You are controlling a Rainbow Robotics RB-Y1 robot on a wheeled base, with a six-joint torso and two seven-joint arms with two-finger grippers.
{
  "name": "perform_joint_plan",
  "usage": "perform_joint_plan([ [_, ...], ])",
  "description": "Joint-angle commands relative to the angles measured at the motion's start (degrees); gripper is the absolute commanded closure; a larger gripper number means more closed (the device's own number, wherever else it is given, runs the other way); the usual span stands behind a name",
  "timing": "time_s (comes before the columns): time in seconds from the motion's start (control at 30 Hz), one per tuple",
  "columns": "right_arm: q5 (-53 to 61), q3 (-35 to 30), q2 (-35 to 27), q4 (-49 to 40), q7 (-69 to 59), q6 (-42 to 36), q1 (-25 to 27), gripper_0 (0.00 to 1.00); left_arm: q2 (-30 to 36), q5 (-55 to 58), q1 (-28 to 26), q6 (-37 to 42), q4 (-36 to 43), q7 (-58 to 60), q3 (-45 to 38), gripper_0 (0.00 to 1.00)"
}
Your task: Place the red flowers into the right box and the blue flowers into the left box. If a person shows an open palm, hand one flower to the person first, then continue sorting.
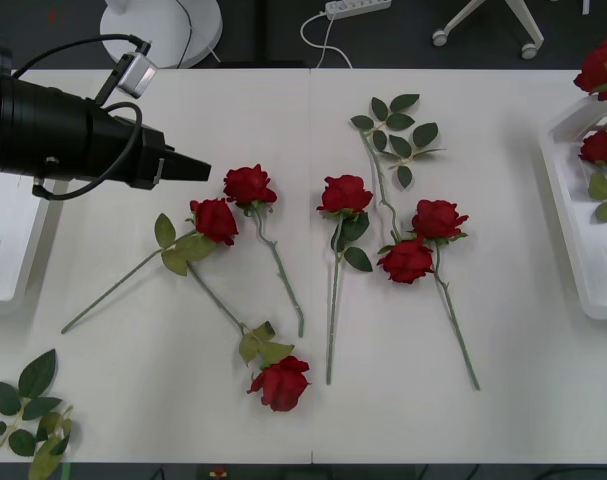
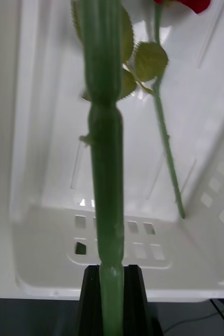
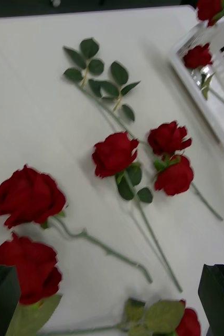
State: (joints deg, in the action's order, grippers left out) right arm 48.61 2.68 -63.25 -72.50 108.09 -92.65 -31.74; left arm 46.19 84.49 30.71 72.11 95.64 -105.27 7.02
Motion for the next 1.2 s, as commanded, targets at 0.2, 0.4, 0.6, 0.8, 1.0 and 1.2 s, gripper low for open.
perform_joint_plan([
  [0.2,-8.8,-0.5,-2.4,5.5,2.7,6.1,2.3,1.00,7.4,-9.2,0.2,9.0,-3.4,-16.9,0.6,0.00],
  [0.4,-14.3,-0.5,0.9,5.5,2.7,12.6,7.4,1.00,9.6,-12.2,0.2,8.7,-3.4,-18.4,6.0,0.00],
  [0.6,-19.3,2.7,2.8,6.2,2.1,15.9,8.6,1.00,9.6,-18.5,1.2,7.4,-3.5,-19.4,12.1,0.00],
  [0.8,-19.7,6.2,3.0,7.6,1.2,20.0,8.6,1.00,9.4,-22.0,2.9,5.8,-3.8,-19.1,18.6,0.00],
  [1.0,-21.2,6.6,3.7,9.3,1.5,23.3,8.6,1.00,5.8,-22.3,4.8,4.4,-9.8,-19.5,20.9,0.00],
  [1.2,-21.2,6.9,3.7,9.5,1.7,24.5,8.4,0.68,1.5,-23.9,6.6,2.9,-15.8,-20.7,20.8,0.00],
])
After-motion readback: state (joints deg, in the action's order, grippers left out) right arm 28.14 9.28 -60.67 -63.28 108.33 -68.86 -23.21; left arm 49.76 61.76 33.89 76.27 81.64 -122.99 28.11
